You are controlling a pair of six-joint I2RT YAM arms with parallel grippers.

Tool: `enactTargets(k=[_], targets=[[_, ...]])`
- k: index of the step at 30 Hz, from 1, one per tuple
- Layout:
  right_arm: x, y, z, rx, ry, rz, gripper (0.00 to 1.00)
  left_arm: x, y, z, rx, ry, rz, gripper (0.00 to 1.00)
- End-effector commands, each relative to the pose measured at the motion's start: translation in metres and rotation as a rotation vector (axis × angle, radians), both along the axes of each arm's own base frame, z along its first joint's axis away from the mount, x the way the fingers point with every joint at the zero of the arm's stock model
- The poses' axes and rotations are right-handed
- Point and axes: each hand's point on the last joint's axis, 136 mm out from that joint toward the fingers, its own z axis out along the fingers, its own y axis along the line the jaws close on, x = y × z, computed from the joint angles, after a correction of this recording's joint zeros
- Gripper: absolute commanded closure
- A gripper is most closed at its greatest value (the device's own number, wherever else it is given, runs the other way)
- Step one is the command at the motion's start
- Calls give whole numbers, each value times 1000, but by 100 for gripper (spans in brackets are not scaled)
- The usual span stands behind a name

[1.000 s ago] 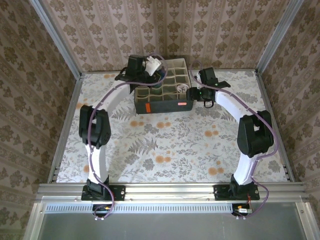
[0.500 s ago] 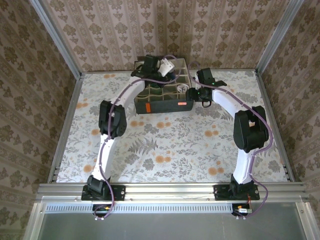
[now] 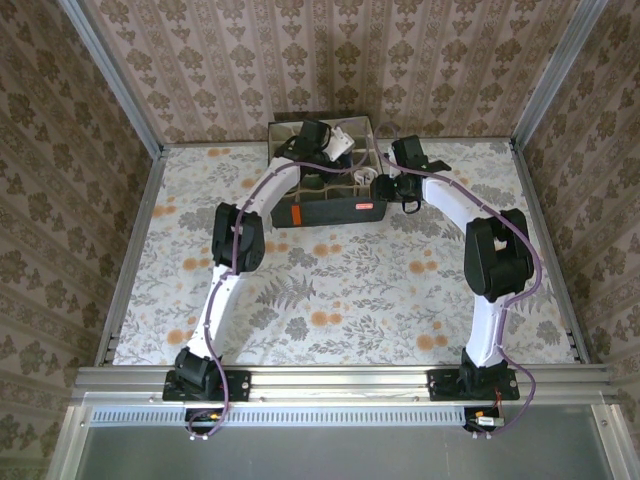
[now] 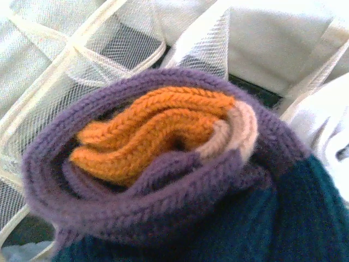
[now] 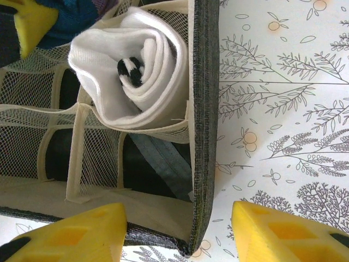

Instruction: Roll the socks

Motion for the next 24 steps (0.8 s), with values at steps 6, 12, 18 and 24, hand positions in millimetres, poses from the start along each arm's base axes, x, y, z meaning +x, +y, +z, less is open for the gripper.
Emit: enactTargets(k=[6, 12, 18, 24], targets=[[-10, -5, -35, -23, 109, -7, 47, 16, 24, 7, 8, -7, 82, 100], [-10, -3, -35, -12, 107, -5, 47, 1, 9, -9, 40, 22, 14, 100], [-10, -1, -35, 0, 110, 0, 47, -4, -4, -27, 20, 64, 17, 100], [-11, 1, -35, 5, 110, 9, 48, -1, -2, -39, 31, 75, 55, 79]])
